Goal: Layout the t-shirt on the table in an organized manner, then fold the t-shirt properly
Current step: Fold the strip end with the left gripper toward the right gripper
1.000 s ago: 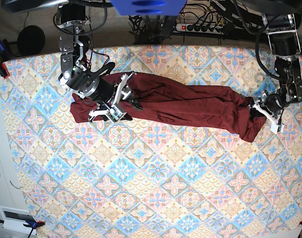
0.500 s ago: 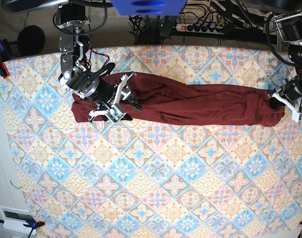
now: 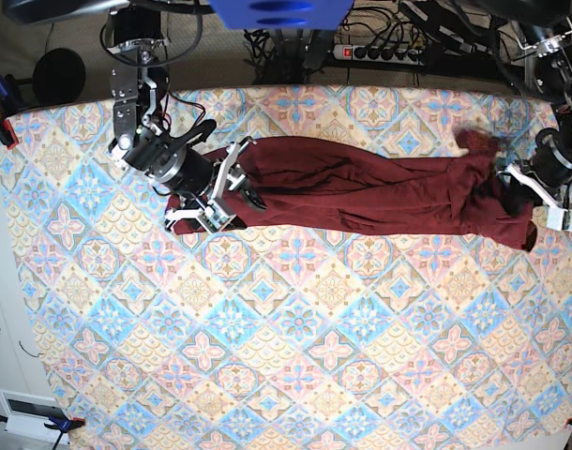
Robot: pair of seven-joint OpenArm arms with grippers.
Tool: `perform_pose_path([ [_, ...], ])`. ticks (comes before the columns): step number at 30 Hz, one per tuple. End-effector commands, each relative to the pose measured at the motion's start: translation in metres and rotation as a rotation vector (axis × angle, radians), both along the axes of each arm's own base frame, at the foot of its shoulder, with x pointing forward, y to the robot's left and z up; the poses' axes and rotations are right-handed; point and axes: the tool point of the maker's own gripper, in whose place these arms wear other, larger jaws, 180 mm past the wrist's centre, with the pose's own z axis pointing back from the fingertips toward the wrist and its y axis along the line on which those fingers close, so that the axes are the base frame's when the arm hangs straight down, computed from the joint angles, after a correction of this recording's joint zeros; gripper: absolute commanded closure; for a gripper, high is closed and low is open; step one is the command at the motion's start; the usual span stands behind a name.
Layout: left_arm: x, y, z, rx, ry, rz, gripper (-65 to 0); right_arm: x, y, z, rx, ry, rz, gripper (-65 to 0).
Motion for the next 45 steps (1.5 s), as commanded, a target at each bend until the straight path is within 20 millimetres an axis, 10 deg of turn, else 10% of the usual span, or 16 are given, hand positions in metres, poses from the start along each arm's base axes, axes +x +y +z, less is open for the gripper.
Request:
perform_pose_path([
  [1,0.012,-0.008,0.022,-0.001,-0.077,-0.014,0.0,0.005,0.004,0.017,0.038,-0.052,0.008,-23.9],
  [15,0.021,-0.121,-0.004,-0.187,-0.019,-0.190,0.0,0.003,-0.001,0.016,0.035,-0.047,-0.008,-23.9],
  [30,0.009,-0.182,-0.025,-0.215,0.061,-0.359,0.0,0.000,-0.017,0.008,0.026,-0.023,-0.056,-23.9],
  [39,0.000,-0.211,-0.032,-0.234,0.101,-0.440,-26.4,0.000,-0.018,0.007,0.024,-0.022,-0.056,-23.9],
  [45,0.000,-0.201,-0.026,-0.199,0.090,-0.444,-32.1,-0.001,-0.027,0.005,-0.010,-0.021,-0.049,-23.9],
])
